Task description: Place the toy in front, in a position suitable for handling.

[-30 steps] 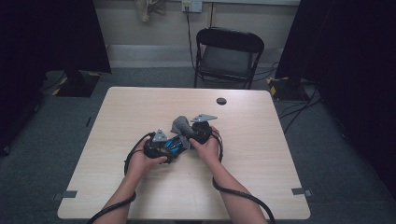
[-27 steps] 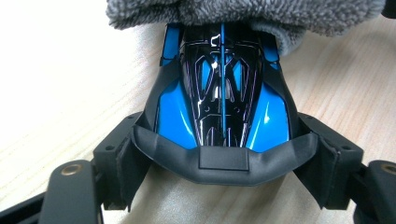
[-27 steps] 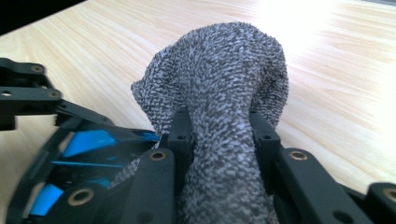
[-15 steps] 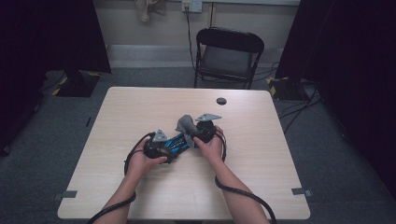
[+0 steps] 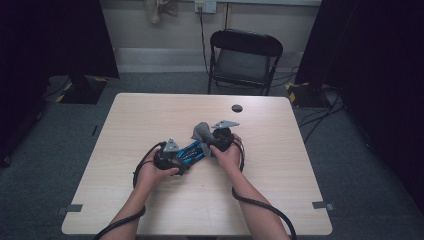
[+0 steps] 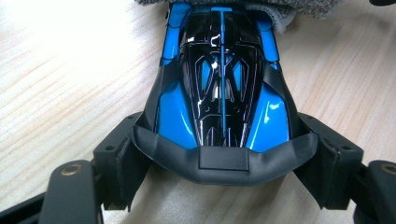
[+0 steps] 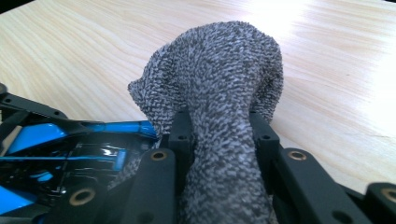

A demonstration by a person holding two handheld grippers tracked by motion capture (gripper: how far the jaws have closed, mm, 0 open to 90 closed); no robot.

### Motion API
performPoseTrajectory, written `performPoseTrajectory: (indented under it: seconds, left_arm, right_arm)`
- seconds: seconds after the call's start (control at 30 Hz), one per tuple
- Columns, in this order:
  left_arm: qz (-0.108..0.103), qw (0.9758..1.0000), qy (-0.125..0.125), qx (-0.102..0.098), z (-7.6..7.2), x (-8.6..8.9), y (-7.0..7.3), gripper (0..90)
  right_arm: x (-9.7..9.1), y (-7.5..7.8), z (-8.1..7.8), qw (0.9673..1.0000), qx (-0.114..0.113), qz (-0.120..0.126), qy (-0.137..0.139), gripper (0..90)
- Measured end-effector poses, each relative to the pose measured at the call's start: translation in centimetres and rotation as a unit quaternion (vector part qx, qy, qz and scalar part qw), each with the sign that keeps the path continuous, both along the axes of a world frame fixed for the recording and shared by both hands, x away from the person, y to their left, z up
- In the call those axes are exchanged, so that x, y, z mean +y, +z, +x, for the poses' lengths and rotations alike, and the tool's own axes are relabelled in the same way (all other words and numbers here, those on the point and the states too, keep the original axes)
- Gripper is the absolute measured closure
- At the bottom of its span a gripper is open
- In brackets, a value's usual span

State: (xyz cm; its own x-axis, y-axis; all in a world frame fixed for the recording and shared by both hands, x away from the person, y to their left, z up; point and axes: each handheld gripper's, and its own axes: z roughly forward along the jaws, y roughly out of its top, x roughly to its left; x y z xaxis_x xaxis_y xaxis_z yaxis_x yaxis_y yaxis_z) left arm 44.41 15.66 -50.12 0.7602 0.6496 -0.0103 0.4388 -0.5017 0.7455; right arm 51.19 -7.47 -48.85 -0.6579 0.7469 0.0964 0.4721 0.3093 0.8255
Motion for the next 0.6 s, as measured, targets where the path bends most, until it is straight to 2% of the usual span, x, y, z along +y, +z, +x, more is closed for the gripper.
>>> performPoseTrajectory:
  seconds: [0.6]
  left_arm:
    - [0.000,1.0000,0.001,0.000,0.0,0.0,0.0,24.6]
  right_arm:
    - [-1.6,-0.4,1.0,0.9995,0.008,-0.011,-0.028,70.1]
